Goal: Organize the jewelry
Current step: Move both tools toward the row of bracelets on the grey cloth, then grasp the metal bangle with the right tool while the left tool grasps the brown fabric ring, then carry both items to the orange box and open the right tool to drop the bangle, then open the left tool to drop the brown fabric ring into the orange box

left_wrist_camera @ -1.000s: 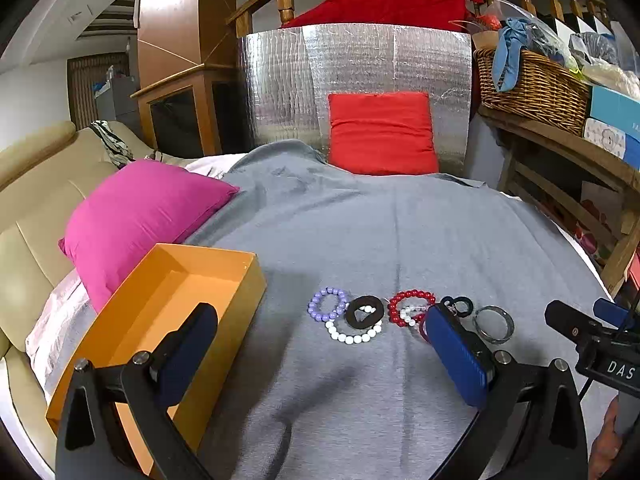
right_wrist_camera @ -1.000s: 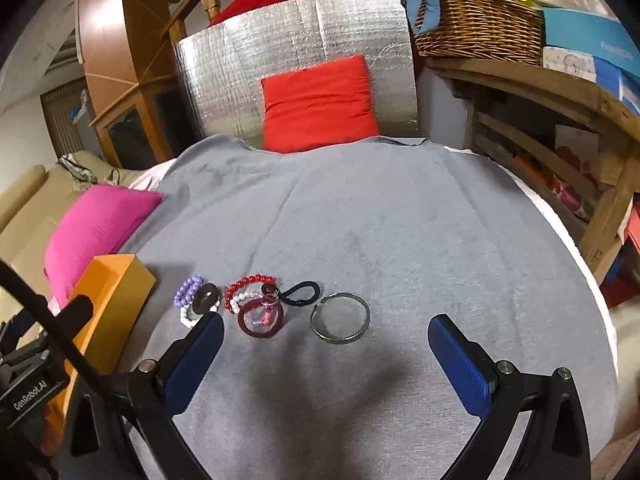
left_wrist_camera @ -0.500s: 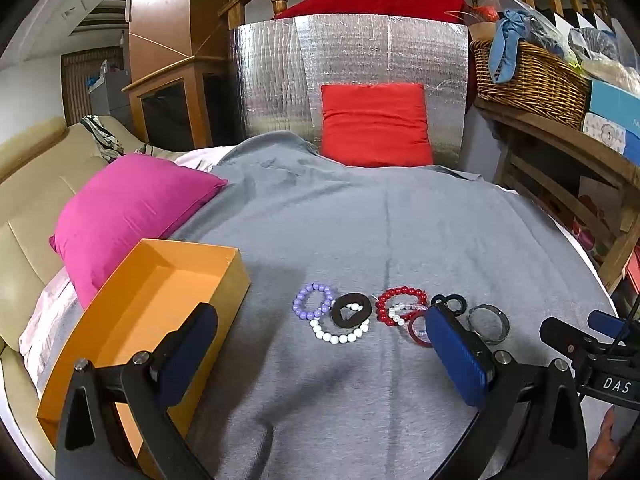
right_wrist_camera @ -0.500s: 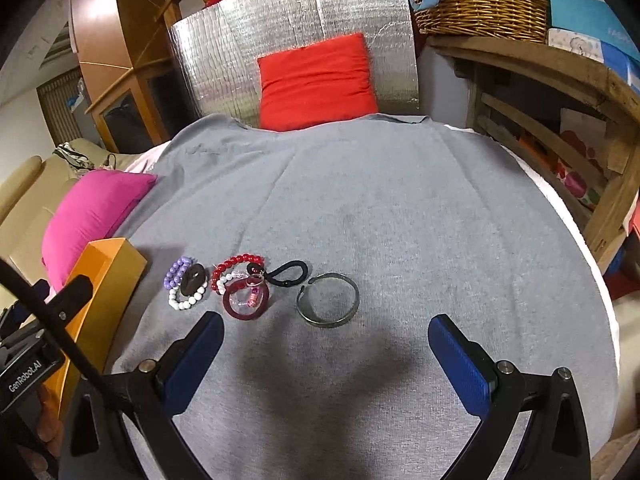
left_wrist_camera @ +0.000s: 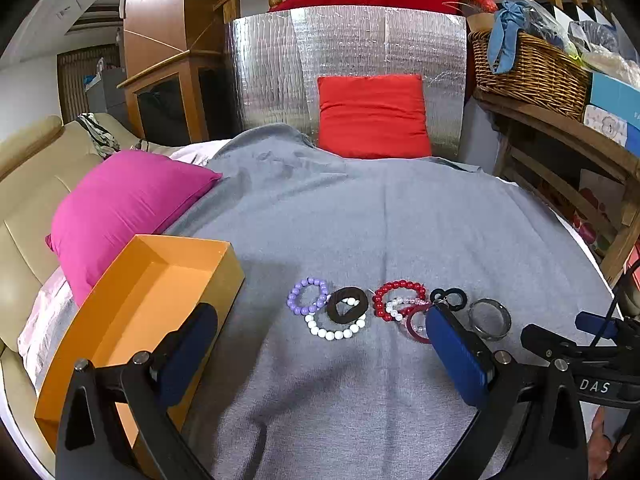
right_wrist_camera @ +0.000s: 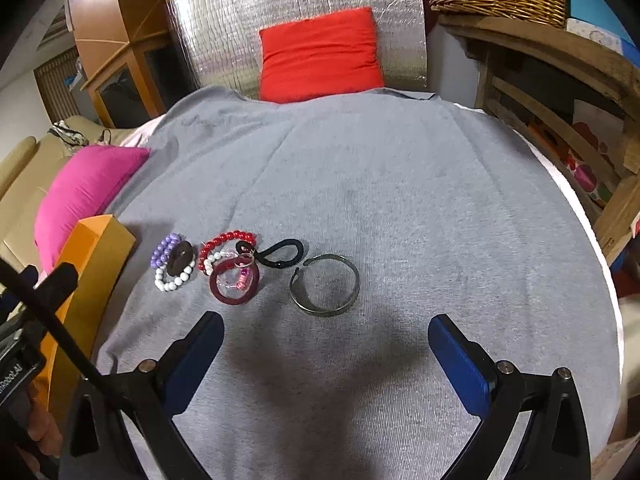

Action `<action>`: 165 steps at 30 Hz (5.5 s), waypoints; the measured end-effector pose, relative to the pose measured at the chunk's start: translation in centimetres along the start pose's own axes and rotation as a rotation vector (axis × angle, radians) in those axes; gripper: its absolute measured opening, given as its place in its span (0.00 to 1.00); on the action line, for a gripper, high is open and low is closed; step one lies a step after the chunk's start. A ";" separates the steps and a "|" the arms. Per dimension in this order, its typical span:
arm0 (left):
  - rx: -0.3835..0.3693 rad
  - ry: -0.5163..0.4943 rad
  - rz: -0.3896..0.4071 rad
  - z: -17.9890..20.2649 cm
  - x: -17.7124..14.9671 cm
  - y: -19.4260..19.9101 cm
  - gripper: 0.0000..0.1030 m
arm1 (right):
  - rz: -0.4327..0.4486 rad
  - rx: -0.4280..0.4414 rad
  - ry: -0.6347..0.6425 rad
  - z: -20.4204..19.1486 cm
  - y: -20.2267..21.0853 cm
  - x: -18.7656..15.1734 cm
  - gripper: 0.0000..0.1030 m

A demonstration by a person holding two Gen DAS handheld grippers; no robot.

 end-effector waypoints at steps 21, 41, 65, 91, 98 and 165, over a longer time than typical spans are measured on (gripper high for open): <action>-0.049 -0.009 -0.249 -0.4 -2.6 -7.5 1.00 | -0.159 -0.059 0.034 1.7 -6.6 -0.5 1.00; -0.201 0.038 -0.333 -2.5 -3.6 -11.7 1.00 | -0.124 -0.059 0.094 -0.5 -10.5 0.9 0.63; -0.362 -0.030 -0.275 1.6 -1.8 -16.4 0.23 | -0.114 -0.006 -0.013 0.3 -8.5 1.3 0.63; -0.121 0.279 0.090 -12.9 2.5 -1.1 0.06 | 0.066 0.244 0.093 -11.7 -3.2 2.6 0.63; 0.018 0.442 0.065 -22.0 0.8 -2.6 0.06 | 0.023 0.335 0.218 -20.5 -3.5 2.2 0.63; -0.040 0.129 -0.122 -6.0 -1.0 -9.4 0.71 | -0.208 0.445 -0.475 -3.0 -9.7 3.0 0.58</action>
Point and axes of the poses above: each gripper's, at about its wrist camera, not at the fingertips, and y roughly against the way its jaws point, z to its right, x to its top, the point moved 6 cm from there along -y, roughly the way its jaws point, and after that the axes turned 2 degrees about -x, right-handed, at the moved point
